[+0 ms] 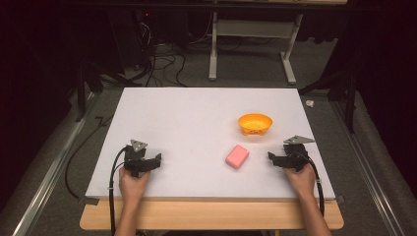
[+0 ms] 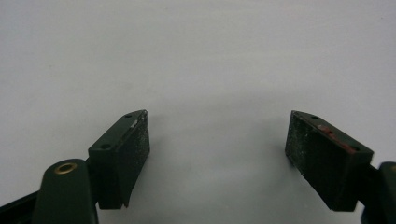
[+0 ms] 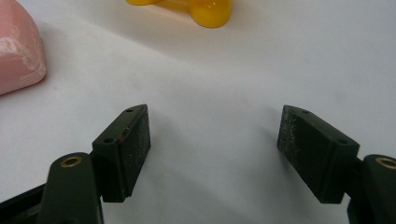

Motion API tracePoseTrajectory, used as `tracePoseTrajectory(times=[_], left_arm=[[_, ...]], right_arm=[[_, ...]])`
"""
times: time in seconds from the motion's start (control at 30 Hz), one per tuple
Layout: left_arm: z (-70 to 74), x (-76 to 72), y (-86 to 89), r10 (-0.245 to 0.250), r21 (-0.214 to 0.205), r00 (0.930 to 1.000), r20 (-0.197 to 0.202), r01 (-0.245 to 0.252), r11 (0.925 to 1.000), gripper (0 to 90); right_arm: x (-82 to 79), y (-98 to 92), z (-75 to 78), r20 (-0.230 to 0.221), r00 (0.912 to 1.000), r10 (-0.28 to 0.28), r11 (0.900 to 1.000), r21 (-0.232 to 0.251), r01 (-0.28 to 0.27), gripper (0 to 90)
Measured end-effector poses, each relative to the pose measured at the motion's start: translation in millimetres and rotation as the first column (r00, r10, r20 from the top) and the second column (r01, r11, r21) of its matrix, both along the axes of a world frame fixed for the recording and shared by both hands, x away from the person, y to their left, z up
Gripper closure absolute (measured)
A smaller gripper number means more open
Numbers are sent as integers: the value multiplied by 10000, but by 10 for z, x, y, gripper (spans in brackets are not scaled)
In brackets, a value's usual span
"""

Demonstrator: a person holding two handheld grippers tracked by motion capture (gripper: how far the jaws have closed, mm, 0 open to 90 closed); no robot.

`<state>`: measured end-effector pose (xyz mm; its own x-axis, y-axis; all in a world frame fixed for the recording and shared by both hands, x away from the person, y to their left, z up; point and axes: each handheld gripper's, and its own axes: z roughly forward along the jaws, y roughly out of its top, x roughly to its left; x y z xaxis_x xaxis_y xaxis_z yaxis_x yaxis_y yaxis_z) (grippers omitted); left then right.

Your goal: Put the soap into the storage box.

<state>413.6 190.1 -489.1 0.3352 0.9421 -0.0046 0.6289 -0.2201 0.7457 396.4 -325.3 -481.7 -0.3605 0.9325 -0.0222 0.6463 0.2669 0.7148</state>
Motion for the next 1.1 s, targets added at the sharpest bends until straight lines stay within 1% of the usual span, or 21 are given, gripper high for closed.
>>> tracePoseTrajectory(times=[0.37,0.53,0.6,1.1], left_arm=[[1,1,2,-3,-11,10000,-24,3,10000,220],[1,1,2,-1,-17,10000,-24,1,10000,221],[1,1,2,-4,-11,10000,-22,4,10000,221],[0,1,-1,33,7,10000,7,-33,10000,217]], right_arm=[[5,-6,0,-21,10000,16,10000,40,-15,263],[8,-7,4,-82,10000,6,10000,69,-5,260],[12,-8,5,-152,9999,63,9999,118,-61,244],[18,-7,11,-211,9997,118,9999,93,-116,239]])
